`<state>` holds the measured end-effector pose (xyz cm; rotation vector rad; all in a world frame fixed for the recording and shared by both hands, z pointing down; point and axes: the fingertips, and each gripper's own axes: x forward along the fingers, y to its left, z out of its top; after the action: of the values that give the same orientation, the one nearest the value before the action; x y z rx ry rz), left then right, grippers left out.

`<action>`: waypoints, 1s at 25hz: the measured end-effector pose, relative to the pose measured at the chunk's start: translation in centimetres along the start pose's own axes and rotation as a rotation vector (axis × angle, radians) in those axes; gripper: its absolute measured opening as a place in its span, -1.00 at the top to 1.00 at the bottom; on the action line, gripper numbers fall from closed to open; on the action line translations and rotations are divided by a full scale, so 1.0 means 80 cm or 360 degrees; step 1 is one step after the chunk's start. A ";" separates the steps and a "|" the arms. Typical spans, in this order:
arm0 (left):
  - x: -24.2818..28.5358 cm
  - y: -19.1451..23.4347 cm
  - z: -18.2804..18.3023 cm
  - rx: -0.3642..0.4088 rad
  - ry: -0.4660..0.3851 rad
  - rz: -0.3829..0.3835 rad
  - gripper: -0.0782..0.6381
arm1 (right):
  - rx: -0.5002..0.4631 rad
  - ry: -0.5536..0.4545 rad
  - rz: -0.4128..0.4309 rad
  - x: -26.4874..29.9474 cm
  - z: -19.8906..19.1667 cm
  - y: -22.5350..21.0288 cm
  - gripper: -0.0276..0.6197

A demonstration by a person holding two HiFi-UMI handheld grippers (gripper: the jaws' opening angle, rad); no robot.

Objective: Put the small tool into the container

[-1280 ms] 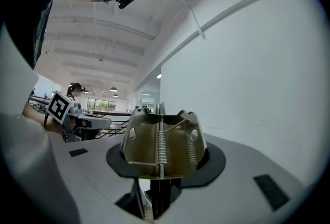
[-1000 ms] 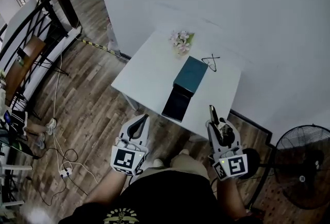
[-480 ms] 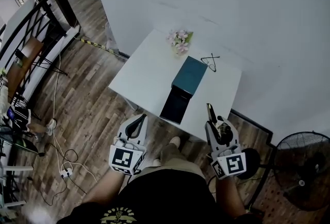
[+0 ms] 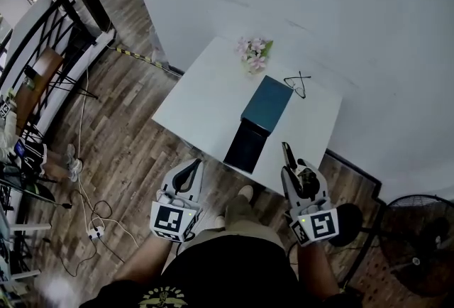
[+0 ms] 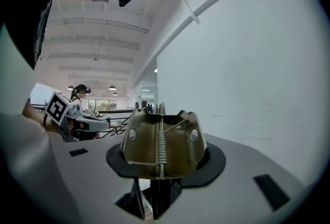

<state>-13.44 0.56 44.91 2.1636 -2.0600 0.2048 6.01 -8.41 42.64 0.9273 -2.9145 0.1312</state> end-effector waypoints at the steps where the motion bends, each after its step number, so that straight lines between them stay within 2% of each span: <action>1: 0.003 0.000 -0.003 -0.0006 0.0007 -0.0001 0.76 | 0.0003 0.0008 0.0003 0.002 -0.003 0.000 0.40; 6: 0.016 -0.001 -0.013 -0.0026 0.0026 -0.0010 0.76 | 0.0013 0.0051 0.0016 0.008 -0.015 -0.005 0.40; 10: 0.029 0.000 -0.004 -0.0038 -0.0014 -0.0012 0.76 | 0.0008 0.0061 0.0032 0.021 -0.014 -0.011 0.40; 19: 0.067 0.023 -0.019 -0.0097 0.0034 0.0039 0.76 | 0.0017 0.0113 0.0088 0.065 -0.019 -0.032 0.40; 25: 0.109 0.037 -0.010 -0.0075 0.0041 0.0022 0.76 | 0.0049 0.0128 0.0114 0.106 -0.020 -0.052 0.40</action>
<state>-15.96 -7.99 47.48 2.1091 -2.0451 0.1832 1.58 -16.49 45.37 0.8024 -2.8800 0.2130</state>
